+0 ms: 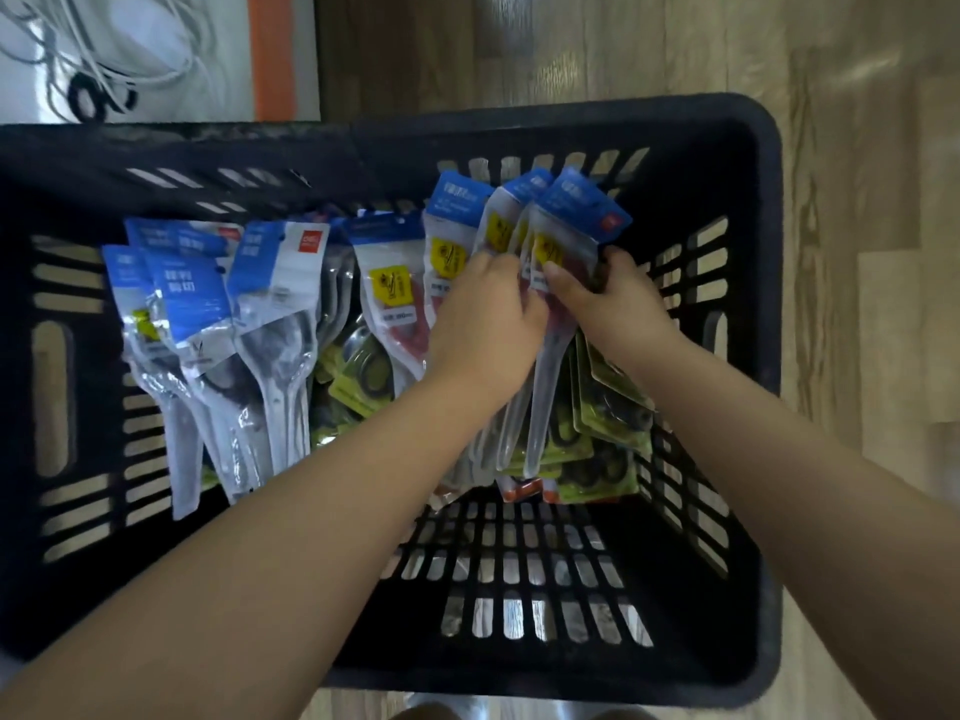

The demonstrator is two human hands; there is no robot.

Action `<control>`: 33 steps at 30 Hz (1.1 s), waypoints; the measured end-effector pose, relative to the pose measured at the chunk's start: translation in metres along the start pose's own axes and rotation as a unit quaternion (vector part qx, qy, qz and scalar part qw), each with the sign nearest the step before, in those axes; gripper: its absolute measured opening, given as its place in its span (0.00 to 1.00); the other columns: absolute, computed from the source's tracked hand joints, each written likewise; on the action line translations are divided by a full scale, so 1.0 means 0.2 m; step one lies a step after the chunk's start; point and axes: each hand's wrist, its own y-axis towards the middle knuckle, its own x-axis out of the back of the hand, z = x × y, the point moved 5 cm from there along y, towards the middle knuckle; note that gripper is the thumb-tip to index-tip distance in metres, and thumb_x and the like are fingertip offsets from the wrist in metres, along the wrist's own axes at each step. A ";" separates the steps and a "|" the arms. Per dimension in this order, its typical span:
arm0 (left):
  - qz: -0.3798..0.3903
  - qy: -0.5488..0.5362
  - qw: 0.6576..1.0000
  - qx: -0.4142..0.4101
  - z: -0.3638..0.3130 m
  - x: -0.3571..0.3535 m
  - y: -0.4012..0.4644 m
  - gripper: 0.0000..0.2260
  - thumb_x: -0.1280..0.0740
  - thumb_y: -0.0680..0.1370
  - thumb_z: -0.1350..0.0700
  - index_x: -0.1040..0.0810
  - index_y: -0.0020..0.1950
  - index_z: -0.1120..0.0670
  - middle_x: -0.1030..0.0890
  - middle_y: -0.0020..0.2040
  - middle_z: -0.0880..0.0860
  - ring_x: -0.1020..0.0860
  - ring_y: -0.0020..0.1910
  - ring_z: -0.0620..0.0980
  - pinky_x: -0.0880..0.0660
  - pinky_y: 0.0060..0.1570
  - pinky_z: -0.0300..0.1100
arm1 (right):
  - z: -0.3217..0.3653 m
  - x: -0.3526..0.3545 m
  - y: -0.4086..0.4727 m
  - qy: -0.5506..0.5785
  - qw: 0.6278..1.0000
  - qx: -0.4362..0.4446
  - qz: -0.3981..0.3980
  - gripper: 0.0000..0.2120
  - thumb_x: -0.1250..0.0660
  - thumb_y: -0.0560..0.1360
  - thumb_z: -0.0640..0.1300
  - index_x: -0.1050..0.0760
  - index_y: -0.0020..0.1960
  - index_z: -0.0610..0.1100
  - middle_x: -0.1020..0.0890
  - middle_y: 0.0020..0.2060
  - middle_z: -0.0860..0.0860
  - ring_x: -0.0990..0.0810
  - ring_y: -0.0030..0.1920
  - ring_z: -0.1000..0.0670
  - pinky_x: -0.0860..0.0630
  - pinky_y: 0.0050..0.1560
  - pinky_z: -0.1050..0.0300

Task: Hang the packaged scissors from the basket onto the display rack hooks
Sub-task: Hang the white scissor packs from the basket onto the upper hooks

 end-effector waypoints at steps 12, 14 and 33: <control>0.000 -0.115 0.988 0.106 0.00 0.00 0.02 0.09 0.44 0.80 0.62 0.26 0.53 0.61 0.26 0.54 0.58 0.26 0.51 0.55 0.29 0.50 0.48 | 0.00 0.06 -0.07 0.097 0.995 -0.011 -0.014 0.19 0.29 0.72 0.42 0.31 0.60 0.43 0.23 0.51 0.52 0.24 0.53 0.53 0.26 0.49 0.62; 0.000 -0.131 0.984 0.118 0.00 0.00 0.02 0.08 0.43 0.79 0.63 0.25 0.52 0.60 0.25 0.53 0.56 0.26 0.49 0.54 0.28 0.48 0.47 | 0.02 0.08 -0.11 0.122 0.992 -0.009 -0.025 0.17 0.30 0.73 0.41 0.32 0.58 0.44 0.23 0.49 0.54 0.24 0.52 0.54 0.28 0.46 0.66; -0.030 -0.007 0.983 0.182 -0.03 -0.11 0.13 0.05 0.34 0.77 0.55 0.21 0.51 0.54 0.21 0.52 0.54 0.23 0.51 0.54 0.31 0.40 0.44 | 0.03 0.20 -0.28 0.132 0.979 0.079 -0.131 0.13 0.35 0.77 0.37 0.37 0.55 0.47 0.28 0.42 0.64 0.28 0.41 0.77 0.32 0.41 0.81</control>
